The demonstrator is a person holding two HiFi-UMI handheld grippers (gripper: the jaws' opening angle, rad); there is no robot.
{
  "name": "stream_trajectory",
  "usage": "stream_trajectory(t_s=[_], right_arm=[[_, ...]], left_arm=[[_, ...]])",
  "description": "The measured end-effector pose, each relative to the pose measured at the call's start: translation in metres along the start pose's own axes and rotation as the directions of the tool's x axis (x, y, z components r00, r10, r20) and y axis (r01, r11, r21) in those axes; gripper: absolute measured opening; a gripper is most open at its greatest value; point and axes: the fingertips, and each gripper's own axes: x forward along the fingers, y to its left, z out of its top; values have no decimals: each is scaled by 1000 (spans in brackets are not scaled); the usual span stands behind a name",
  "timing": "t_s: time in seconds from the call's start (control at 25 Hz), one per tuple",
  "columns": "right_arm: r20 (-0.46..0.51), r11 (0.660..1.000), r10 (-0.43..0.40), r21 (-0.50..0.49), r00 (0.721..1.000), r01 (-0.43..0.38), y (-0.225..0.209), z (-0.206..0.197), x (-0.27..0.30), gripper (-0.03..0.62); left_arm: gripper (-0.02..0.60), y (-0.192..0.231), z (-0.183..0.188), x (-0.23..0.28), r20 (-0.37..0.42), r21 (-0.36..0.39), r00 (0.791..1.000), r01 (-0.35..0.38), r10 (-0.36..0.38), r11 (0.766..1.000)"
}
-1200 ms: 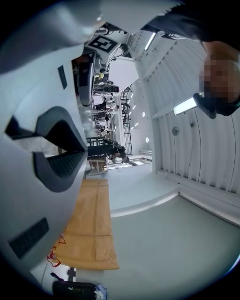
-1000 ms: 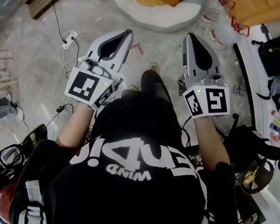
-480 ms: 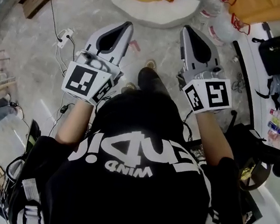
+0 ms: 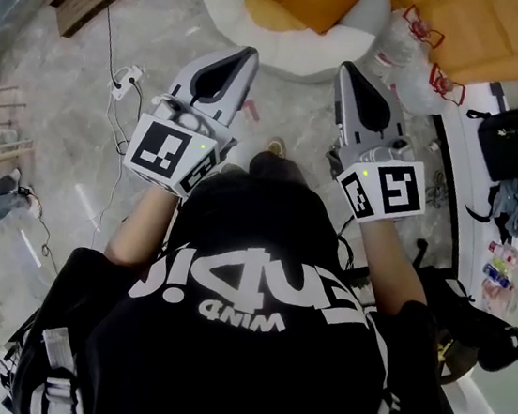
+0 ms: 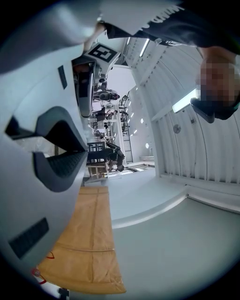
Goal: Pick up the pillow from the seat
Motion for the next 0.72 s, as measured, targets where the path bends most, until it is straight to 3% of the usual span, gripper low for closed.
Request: stream_trajectory(t_s=[0.36,0.72], right_arm=[[-13,999,26,35,1000,-26,-32,-4,28,21],[-22,998,1,56,1000,0,-54,-4,60,21]], left_arm=[[8,21,3,36,-11,-9,999,-41,41,999],[8,52,5,64,12,-12,1000,-18,18,1000]])
